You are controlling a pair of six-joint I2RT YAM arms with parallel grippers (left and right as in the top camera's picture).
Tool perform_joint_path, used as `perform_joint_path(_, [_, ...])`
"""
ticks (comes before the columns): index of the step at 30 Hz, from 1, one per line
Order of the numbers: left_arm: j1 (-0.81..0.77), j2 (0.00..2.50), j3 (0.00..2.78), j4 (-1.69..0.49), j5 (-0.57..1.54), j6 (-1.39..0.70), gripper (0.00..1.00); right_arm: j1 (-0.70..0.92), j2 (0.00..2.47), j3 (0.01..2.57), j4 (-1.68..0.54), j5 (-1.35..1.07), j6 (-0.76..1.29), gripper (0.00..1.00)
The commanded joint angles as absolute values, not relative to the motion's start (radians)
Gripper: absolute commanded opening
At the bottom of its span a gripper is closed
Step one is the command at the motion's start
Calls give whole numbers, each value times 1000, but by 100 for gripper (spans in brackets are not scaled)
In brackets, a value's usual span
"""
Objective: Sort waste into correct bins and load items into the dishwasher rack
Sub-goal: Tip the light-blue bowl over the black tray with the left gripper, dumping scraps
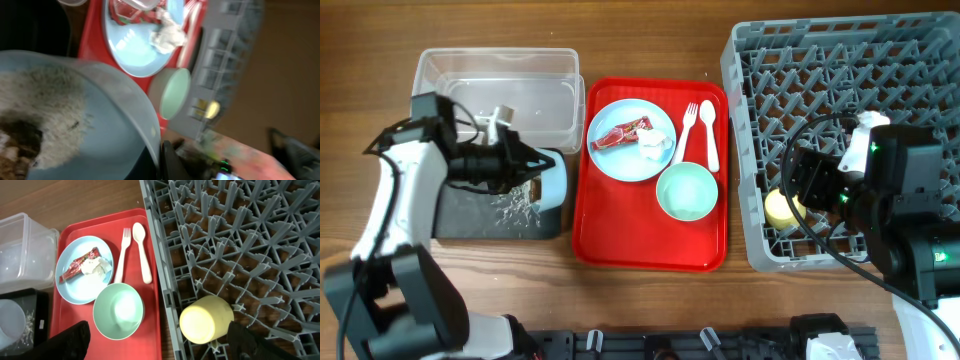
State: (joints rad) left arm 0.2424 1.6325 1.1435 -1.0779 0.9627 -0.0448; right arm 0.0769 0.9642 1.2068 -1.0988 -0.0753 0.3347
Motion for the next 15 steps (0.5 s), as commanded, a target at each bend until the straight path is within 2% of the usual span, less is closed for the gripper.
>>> perform_joint_path(1, [373, 1779, 1118, -1139, 1271, 148, 4, 75, 963, 1216, -1101, -87, 317, 89])
perform_joint_path(3, [449, 1855, 1118, -1186, 1380, 155, 4, 75, 963, 1216, -1101, -87, 317, 89])
perform_joint_path(6, [531, 1879, 1118, -1206, 1396, 157, 4, 75, 963, 1216, -1100, -87, 317, 90])
perform_joint_path(10, [547, 1870, 1118, -1322, 1457, 389, 4, 75, 963, 1216, -1102, -87, 317, 90])
perform_joint_path(11, [547, 1871, 1118, -1377, 1462, 376, 4, 75, 963, 1216, -1102, -87, 317, 90])
perform_joint_path(12, [533, 1862, 1118, -1462, 1502, 508, 4, 75, 963, 1216, -1103, -87, 317, 90])
perform_joint_path(13, [529, 1858, 1119, -1421, 1480, 579, 4, 75, 963, 1216, -1103, -87, 317, 90])
perform_joint_path(14, [527, 1863, 1118, -1470, 1464, 488, 4, 75, 963, 1216, -1103, -87, 317, 90])
perform_joint_path(15, [521, 1855, 1118, -1512, 1496, 588, 4, 75, 963, 1216, -1106, -87, 317, 90])
